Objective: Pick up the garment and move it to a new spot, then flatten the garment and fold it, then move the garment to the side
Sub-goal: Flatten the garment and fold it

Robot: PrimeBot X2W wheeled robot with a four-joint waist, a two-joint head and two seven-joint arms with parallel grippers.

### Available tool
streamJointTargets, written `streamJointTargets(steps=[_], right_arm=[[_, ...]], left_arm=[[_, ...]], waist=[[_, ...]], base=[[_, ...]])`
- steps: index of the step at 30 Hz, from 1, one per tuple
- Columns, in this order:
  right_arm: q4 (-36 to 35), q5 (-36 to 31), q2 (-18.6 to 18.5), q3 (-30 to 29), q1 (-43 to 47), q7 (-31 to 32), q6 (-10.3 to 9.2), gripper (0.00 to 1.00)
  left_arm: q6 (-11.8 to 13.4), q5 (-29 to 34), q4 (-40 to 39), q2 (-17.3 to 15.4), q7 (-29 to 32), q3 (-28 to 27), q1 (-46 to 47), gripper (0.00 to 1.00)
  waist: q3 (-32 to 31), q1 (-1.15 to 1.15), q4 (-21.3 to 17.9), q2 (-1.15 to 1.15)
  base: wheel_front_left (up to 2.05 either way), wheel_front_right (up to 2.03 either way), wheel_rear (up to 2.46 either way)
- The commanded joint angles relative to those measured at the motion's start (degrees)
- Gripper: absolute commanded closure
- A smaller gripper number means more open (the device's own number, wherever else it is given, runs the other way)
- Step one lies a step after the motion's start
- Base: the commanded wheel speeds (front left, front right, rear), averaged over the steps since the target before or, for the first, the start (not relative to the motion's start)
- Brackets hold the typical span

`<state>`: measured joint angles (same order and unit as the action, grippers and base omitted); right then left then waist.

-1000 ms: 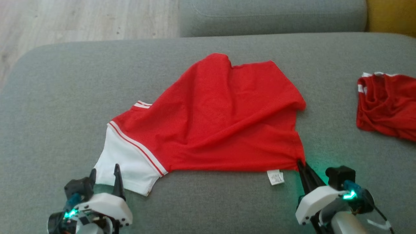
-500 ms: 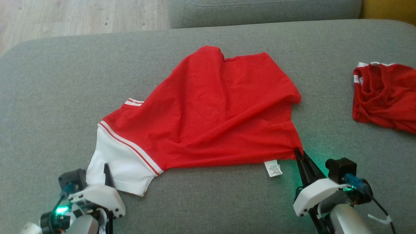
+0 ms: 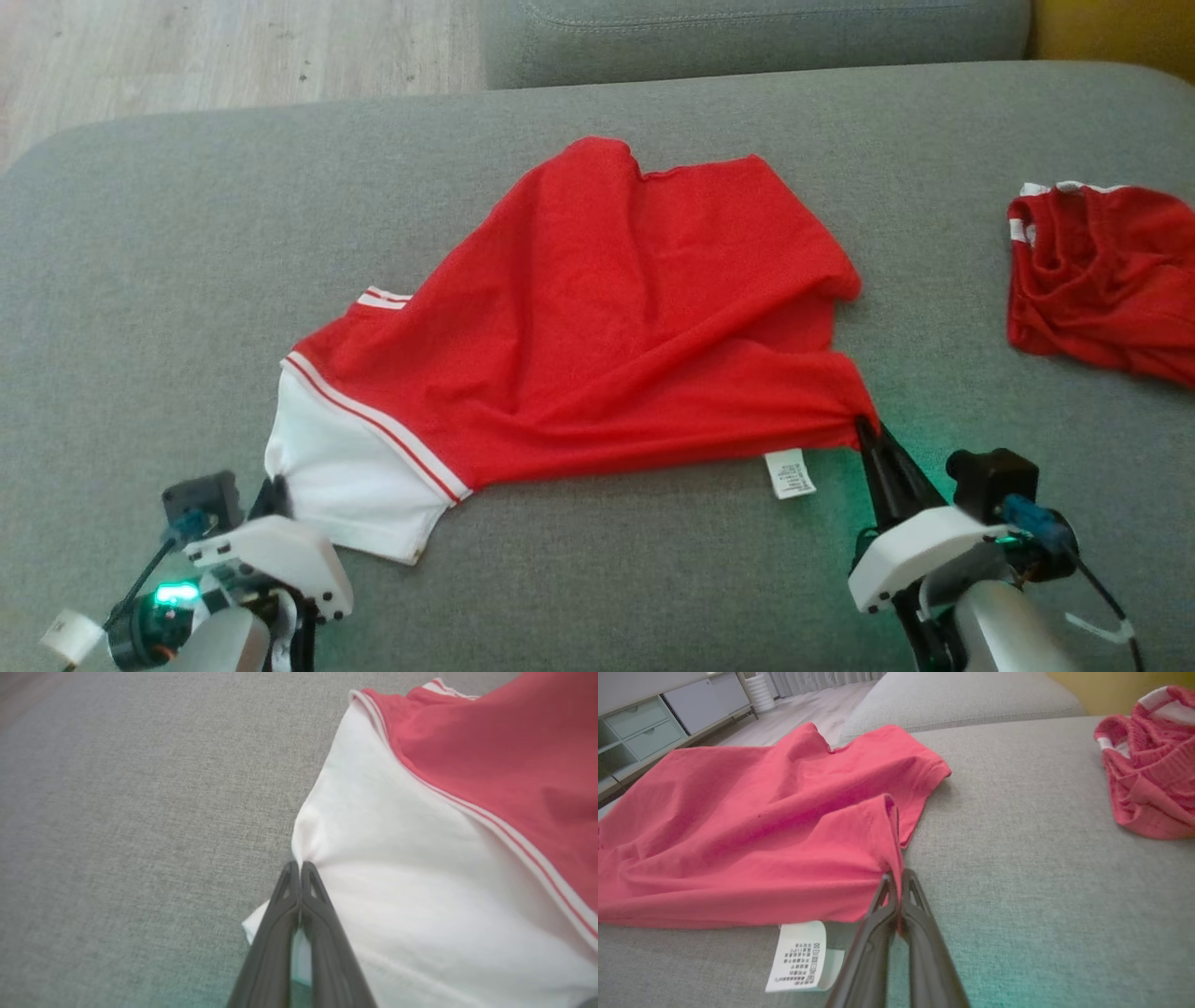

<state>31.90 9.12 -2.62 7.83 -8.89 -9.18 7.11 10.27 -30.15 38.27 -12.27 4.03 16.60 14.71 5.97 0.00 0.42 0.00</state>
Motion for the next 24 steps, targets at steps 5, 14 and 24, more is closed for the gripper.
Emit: streamJointTargets(steps=[5, 14, 24], right_arm=[[-2.61, 0.55, -0.26, -0.34, -2.31, -2.0, 0.37, 1.0], [-8.75, 1.46, -0.26, -3.67, -2.25, -2.93, 0.37, 1.0], [-28.67, -0.54, -0.26, -7.01, -1.84, 0.47, 0.37, 1.0]], left_arm=[[-0.57, -0.62, -5.17, -2.22, -1.06, -1.59, -0.48, 1.0], [-2.03, -1.36, -18.5, -2.37, -3.15, -1.57, -0.25, 1.0], [-2.8, -1.58, -40.61, -4.1, -3.19, -2.38, 2.32, 1.0]], waist=[[-0.68, 0.0, 0.45, 0.0], [-3.17, 0.0, 0.76, 0.0], [-7.52, 0.0, -0.23, 0.0]], base=[[0.0, 0.0, 0.0], [0.0, 0.0, 0.0], [0.0, 0.0, 0.0]])
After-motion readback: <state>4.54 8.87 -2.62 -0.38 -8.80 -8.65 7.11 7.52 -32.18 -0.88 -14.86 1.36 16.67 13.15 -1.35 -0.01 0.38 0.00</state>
